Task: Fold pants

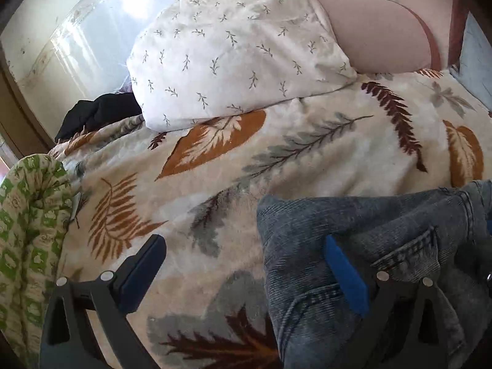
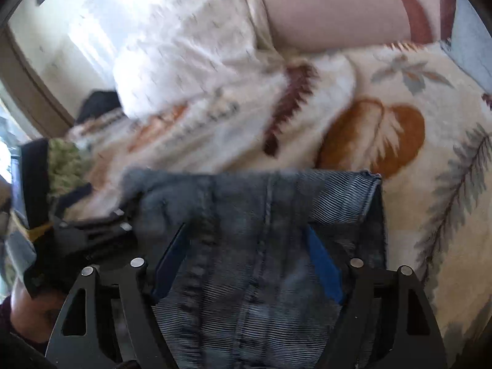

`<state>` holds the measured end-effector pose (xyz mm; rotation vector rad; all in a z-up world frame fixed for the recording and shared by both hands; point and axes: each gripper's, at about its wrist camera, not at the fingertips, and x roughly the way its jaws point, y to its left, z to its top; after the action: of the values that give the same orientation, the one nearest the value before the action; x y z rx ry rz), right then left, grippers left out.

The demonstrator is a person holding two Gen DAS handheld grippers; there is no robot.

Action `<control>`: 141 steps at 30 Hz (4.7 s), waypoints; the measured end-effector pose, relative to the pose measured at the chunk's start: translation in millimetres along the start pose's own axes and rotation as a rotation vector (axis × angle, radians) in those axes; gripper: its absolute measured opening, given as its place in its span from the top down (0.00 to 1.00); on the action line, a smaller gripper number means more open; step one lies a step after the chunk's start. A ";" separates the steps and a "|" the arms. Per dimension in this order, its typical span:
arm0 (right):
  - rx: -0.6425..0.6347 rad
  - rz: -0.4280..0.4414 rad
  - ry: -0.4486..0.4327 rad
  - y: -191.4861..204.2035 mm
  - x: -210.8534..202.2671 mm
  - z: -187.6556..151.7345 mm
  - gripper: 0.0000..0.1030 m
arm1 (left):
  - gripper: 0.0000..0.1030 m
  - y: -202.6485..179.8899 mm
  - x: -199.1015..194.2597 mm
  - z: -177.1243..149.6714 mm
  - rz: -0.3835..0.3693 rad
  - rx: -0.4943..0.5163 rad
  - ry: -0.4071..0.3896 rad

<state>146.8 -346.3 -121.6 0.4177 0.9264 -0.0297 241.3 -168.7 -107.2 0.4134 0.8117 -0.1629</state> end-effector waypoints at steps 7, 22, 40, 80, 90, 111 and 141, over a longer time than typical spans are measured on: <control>-0.020 -0.032 0.014 -2.6 4.8 -6.5 0.17 | 0.00 7.3 -8.1 0.2 0.004 -0.050 -0.030; -0.071 0.069 -0.066 23.8 -69.8 -42.9 0.17 | 0.00 28.2 -135.2 -26.1 -0.004 -0.156 -0.201; -0.118 0.007 0.011 30.6 -58.3 -83.0 0.16 | 0.00 14.9 -119.2 -71.4 0.006 -0.151 -0.109; -0.263 -0.083 0.039 42.7 -31.1 -87.5 0.01 | 0.00 14.8 -58.3 -97.6 -0.024 -0.175 0.029; -0.177 0.072 -0.029 17.9 -88.0 -55.1 0.04 | 0.00 58.3 -95.4 -79.0 -0.141 -0.274 -0.009; 0.369 0.276 0.172 -85.1 -30.3 -23.8 0.01 | 0.00 62.2 -32.2 -67.4 -0.463 -0.397 0.281; 0.420 0.463 0.201 -65.4 -8.1 -27.7 0.16 | 0.25 11.7 -27.6 -58.9 -0.610 -0.321 0.236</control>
<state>107.4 -397.6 -151.8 1.0322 1.0022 0.2482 186.6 -133.9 -119.7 -0.1332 1.1605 -0.5492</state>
